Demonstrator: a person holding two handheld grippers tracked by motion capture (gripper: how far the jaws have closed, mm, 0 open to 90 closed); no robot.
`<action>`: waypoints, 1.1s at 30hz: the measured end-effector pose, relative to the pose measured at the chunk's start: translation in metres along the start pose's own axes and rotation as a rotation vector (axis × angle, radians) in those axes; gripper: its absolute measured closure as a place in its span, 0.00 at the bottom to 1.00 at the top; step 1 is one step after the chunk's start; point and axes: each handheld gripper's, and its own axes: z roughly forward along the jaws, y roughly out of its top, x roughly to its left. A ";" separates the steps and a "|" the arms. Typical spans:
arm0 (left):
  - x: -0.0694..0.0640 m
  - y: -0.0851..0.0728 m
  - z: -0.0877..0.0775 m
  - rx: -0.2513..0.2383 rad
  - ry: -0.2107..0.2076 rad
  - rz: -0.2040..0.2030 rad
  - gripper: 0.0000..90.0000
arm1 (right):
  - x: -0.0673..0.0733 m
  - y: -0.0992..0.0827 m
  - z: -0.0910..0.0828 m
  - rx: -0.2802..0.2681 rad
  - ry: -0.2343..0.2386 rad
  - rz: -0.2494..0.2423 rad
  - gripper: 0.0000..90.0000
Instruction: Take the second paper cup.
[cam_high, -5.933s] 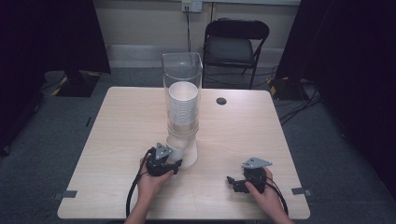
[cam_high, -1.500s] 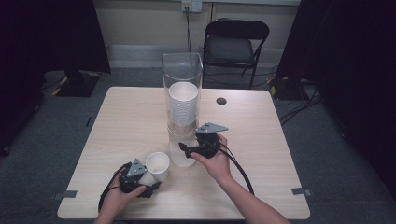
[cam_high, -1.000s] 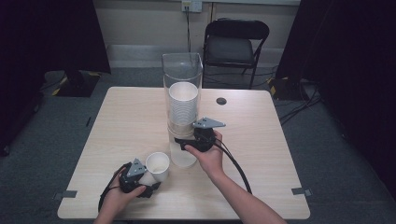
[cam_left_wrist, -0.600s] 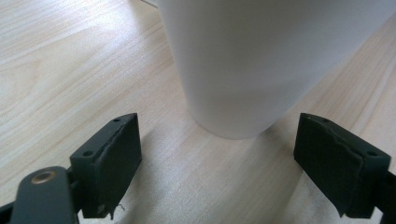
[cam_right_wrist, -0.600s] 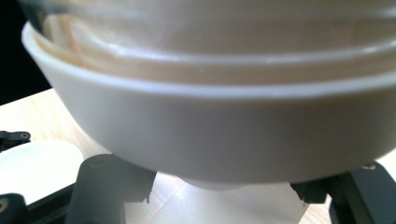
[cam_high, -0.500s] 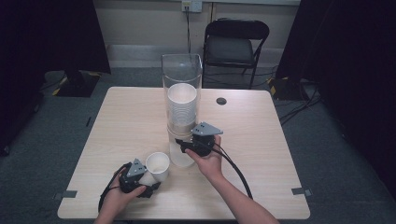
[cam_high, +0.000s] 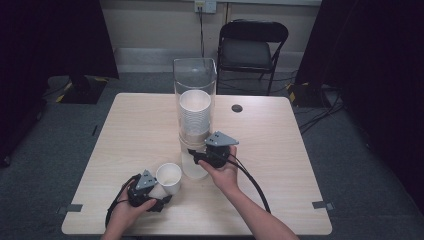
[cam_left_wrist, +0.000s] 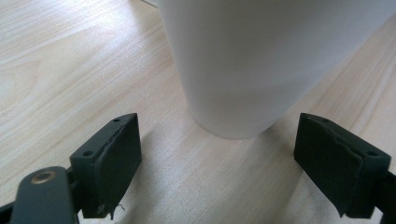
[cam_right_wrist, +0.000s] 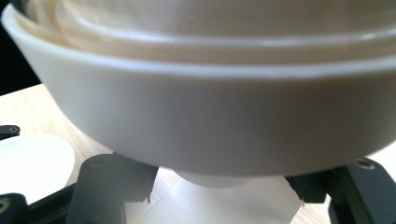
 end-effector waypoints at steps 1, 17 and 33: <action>0.000 0.000 0.000 0.000 0.000 0.000 0.16 | 0.000 0.000 0.000 0.003 -0.002 -0.003 0.41; 0.000 0.000 0.000 0.002 -0.004 0.001 0.15 | -0.002 -0.024 0.005 0.076 0.009 -0.005 0.41; 0.000 0.000 0.000 0.001 -0.004 0.000 0.15 | -0.002 -0.004 0.000 0.063 0.010 0.009 0.25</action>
